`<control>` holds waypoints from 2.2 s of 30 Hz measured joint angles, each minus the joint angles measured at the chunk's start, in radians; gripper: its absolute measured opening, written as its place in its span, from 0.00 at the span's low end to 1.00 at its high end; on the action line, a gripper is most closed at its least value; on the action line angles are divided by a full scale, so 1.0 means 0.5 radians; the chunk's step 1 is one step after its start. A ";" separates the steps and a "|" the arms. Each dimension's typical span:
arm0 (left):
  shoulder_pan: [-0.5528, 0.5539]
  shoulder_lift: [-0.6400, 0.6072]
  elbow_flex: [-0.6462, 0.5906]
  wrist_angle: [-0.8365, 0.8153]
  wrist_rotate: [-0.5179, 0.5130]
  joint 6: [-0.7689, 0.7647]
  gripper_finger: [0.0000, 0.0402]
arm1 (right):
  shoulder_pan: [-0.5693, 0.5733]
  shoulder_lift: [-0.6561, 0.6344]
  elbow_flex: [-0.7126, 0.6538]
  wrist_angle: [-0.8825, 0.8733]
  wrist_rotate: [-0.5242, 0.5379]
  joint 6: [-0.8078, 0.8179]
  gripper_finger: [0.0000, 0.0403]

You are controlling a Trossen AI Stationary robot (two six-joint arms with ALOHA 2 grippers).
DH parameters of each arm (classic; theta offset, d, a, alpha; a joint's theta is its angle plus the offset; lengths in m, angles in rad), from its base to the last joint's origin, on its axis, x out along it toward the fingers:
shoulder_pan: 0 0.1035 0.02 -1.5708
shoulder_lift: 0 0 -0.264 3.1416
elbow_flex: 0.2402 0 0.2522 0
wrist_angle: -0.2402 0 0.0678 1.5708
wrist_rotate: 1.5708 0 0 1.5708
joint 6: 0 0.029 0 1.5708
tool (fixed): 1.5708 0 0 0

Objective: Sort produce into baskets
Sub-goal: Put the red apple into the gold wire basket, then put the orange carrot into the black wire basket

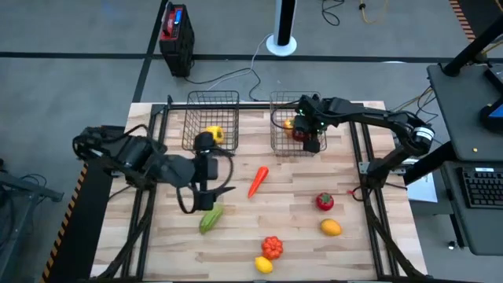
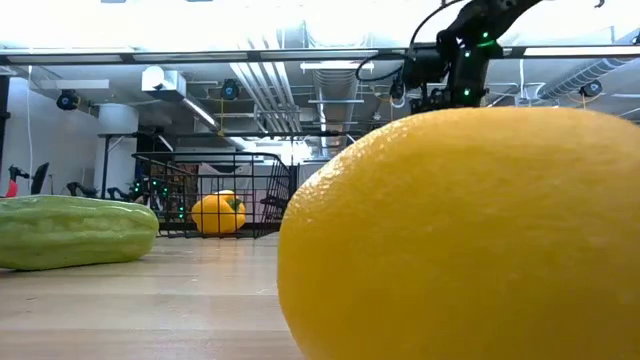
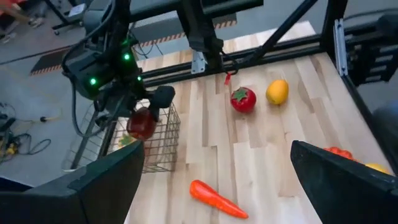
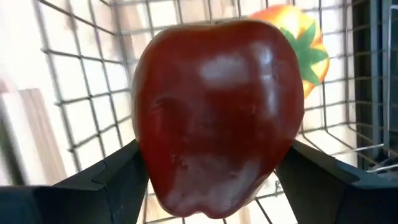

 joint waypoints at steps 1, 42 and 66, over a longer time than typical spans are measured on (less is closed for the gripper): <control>-0.012 -0.066 -0.115 0.081 -0.008 -0.027 0.96 | -0.007 0.013 0.000 -0.008 0.000 -0.008 0.74; -0.067 -0.765 -1.160 1.059 -0.013 0.003 0.96 | -0.054 0.243 -0.001 -0.044 -0.156 -0.063 0.84; -0.066 -0.765 -1.260 1.073 -0.010 0.022 0.96 | -0.054 -0.023 0.198 -0.102 -0.069 0.151 0.80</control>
